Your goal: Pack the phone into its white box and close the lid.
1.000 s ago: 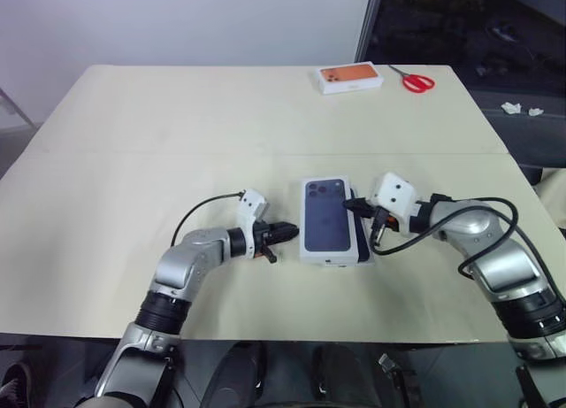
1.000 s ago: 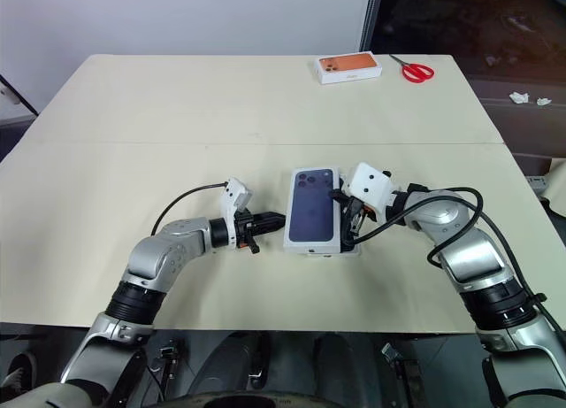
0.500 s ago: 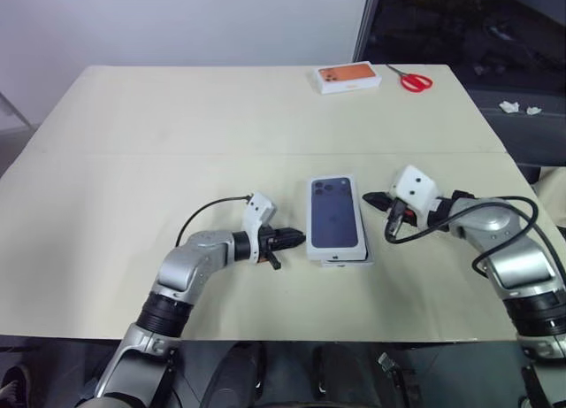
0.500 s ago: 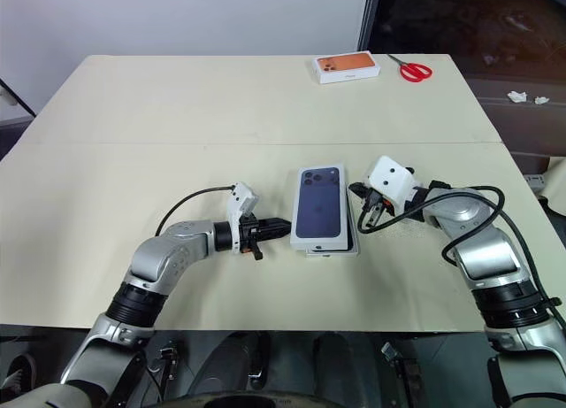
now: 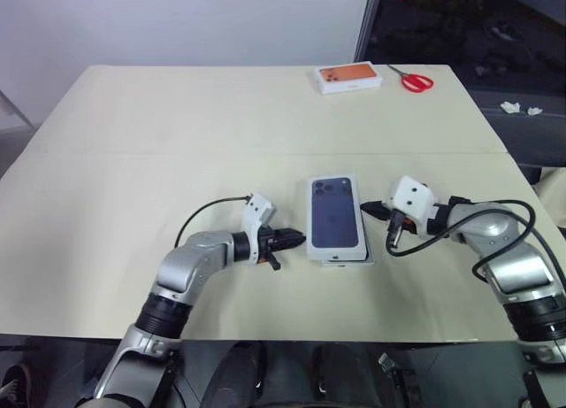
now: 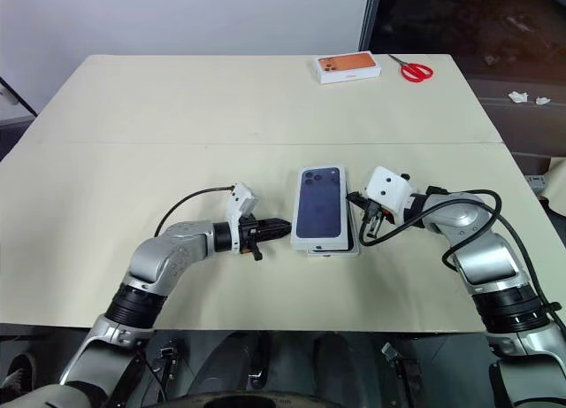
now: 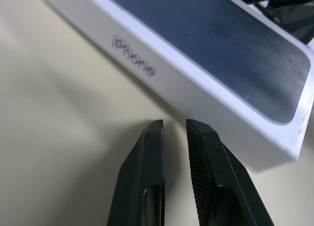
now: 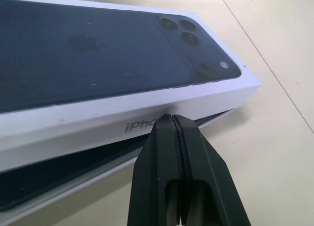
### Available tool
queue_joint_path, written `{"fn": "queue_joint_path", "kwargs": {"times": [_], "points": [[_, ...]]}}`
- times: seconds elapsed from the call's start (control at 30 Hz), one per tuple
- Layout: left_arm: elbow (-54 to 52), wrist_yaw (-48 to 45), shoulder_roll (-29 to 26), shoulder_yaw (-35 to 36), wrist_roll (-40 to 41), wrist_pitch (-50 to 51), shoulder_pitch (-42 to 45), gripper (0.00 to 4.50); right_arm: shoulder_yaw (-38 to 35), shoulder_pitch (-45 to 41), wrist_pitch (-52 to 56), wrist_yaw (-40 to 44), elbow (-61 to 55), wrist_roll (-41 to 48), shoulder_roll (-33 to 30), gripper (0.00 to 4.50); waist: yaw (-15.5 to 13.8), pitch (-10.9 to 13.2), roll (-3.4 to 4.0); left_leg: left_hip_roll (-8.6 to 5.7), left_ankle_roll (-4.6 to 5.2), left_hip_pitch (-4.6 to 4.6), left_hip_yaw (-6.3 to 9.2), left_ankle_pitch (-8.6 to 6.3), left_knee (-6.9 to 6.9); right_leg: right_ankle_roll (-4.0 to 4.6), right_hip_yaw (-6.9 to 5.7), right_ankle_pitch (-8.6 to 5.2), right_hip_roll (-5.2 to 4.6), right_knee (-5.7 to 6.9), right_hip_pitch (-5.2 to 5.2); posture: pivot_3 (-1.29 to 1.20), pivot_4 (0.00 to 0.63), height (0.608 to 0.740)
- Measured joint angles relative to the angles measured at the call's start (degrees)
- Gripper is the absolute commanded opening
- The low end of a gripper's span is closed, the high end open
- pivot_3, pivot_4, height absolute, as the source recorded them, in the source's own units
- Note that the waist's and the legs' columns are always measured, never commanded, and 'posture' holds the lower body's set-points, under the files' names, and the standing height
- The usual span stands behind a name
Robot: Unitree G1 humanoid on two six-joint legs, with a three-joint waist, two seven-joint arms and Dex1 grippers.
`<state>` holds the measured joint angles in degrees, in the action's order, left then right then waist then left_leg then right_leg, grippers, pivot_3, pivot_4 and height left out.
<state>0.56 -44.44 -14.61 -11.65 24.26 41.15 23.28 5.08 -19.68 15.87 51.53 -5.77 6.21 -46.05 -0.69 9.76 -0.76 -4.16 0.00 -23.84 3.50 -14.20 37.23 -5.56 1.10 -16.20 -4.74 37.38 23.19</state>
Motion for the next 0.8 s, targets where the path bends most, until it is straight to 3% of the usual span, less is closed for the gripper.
{"fn": "queue_joint_path", "kwargs": {"times": [0.8], "points": [[-3.1,-0.1,1.6,-2.2,0.0,2.4,0.1,0.80,-1.0,8.1,1.3,3.7,-8.1,-0.2,-2.4,0.03,0.0,0.0,0.00,0.02,-0.01,0.01,0.00,0.00,-0.01,0.00,0.01,0.00,0.02,0.01,-0.01,0.00,0.150,0.740]]}}
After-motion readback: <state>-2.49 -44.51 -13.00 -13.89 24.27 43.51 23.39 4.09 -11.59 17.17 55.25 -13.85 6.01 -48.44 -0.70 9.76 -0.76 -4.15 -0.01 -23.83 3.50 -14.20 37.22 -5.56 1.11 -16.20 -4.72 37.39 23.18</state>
